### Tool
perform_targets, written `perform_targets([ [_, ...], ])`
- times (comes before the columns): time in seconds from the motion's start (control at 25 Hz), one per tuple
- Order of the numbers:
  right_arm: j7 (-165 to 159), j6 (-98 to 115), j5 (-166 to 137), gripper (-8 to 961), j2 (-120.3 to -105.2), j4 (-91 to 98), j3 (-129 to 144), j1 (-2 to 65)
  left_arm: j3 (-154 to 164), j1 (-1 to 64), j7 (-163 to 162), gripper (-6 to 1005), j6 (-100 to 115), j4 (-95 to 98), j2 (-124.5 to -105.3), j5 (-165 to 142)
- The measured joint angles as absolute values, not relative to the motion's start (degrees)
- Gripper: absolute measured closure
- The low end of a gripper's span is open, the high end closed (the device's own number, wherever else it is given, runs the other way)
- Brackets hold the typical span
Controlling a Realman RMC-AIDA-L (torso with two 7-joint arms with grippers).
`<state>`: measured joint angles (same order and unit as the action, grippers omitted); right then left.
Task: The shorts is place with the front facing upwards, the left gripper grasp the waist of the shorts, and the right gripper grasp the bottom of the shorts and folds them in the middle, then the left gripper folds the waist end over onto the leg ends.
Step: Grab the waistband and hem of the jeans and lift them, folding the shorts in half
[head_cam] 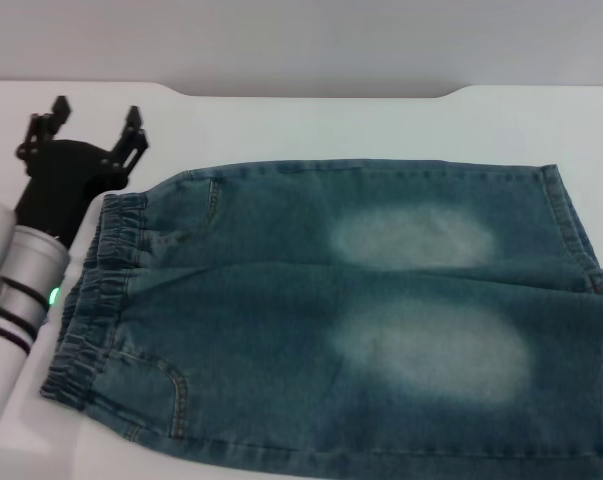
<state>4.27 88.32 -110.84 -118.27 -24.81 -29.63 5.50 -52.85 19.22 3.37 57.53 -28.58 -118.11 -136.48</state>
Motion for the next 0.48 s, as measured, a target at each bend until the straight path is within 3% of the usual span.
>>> perform_targets([
  [0.08,4.4,85.1,-110.8,332,-116.39,-28.6,-29.6,5.5,-52.9,19.2,3.9,167,55.1,-30.8,-117.79,-137.2],
  [0.12,4.6,79.4,-110.9,332,-113.21,-34.5,-29.6,5.5,-53.3,19.1,4.5,167,53.2,-32.4,-117.62,-137.8],
  [0.16,4.6,79.4,-110.9,333,-113.21,-34.5,-29.6,5.5,-53.8,19.1,4.9,168,52.0,-33.6,-117.54,-138.3],
  [0.28,7.2,69.2,-110.3,333,-107.78,-44.9,-30.9,5.3,-56.1,18.7,6.2,169,47.6,-37.5,-117.37,-140.2],
  [0.32,11.6,62.9,-109.3,334,-105.10,-51.7,-33.5,4.3,-58.8,17.8,6.9,169,42.7,-41.6,-117.14,-142.2],
  [0.36,14.4,59.3,-109.0,334,-104.02,-55.4,-35.8,3.3,-63.6,16.3,7.5,169,33.0,-48.9,-116.71,-145.6],
  [0.48,20.7,48.8,-108.7,335,-102.75,-64.2,-43.6,0.2,-71.1,15.0,9.2,170,15.7,-58.6,-116.96,-149.7],
])
